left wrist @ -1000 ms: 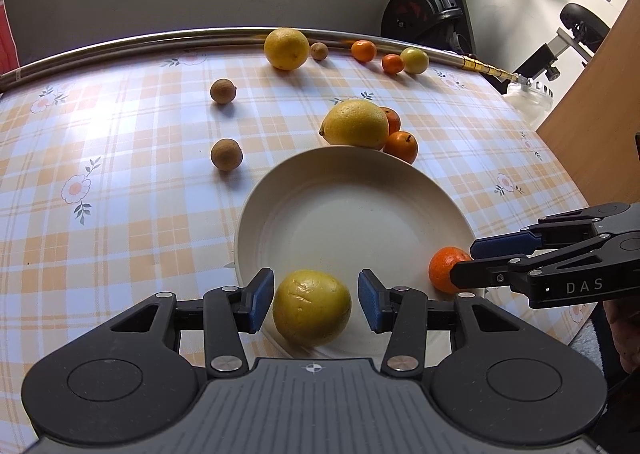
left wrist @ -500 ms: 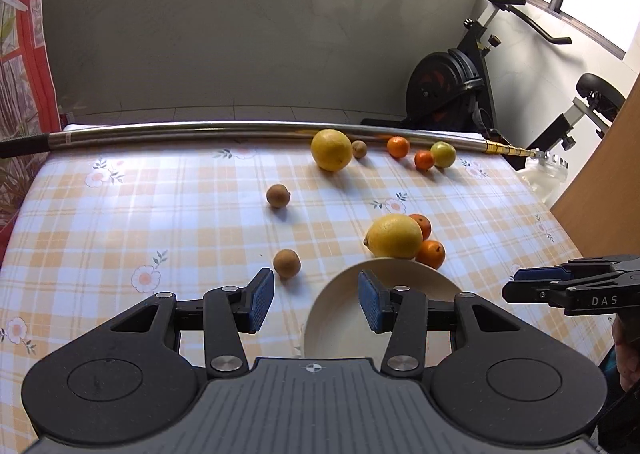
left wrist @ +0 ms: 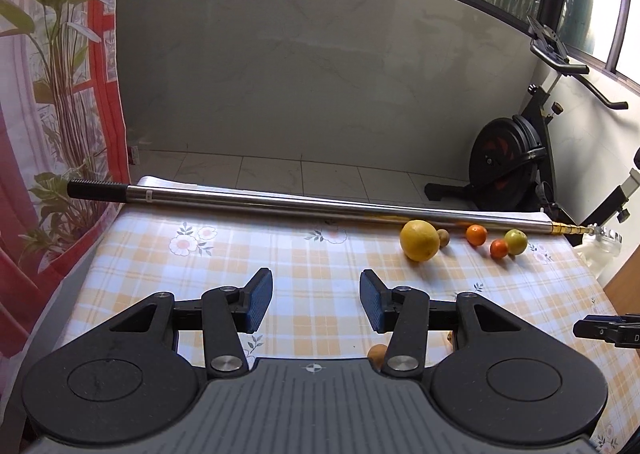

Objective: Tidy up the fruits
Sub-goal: 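Grasp a small brown round fruit with the left gripper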

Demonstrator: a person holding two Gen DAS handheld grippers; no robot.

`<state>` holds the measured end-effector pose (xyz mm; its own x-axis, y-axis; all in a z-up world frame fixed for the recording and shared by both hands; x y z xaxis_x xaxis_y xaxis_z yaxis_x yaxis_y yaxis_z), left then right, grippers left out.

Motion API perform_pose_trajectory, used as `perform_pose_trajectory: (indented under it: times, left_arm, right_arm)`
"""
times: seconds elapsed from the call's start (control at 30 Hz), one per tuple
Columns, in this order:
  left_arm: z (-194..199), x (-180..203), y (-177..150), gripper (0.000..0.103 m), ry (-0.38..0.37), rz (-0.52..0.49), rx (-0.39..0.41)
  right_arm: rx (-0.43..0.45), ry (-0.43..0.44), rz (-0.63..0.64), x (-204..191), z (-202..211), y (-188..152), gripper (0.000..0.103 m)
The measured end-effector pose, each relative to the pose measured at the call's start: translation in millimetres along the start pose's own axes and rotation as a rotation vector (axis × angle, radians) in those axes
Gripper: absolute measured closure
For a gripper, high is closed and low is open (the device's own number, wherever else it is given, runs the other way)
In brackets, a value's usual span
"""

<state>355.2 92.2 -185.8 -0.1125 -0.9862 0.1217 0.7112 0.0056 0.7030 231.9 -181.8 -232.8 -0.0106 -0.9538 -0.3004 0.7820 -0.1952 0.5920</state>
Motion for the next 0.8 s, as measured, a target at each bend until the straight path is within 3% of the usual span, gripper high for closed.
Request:
perform_pose_trajectory:
  times: [0.23, 0.5, 0.8]
  left_arm:
    - [-33, 13, -12, 0.052, -0.054, 0.025, -0.060]
    - [-94, 30, -39, 0.052, -0.111, 0.065, -0.234]
    - [-130, 36, -48, 0.054, -0.105, 0.073, -0.333]
  right_arm:
    - [-0.005, -0.035, -0.019, 7, -12, 7, 0.055]
    - [-0.035, -0.044, -0.034, 14, -27, 8, 0.055]
    - [-0.068, -0.002, -0.084, 19, -41, 11, 0.055]
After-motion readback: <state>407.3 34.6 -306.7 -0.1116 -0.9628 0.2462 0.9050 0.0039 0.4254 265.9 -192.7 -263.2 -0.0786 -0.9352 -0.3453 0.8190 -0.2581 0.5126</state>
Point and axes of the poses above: each gripper's, at about its wrist camera, not at the fingertips, and z roughly against the way its jaws point, x to its right, y to its top, the point moved 4 cm from there along -z, roughly the way its jaws point, and after that the axes turned 5 degrees about -x, right-handed, at the moved point
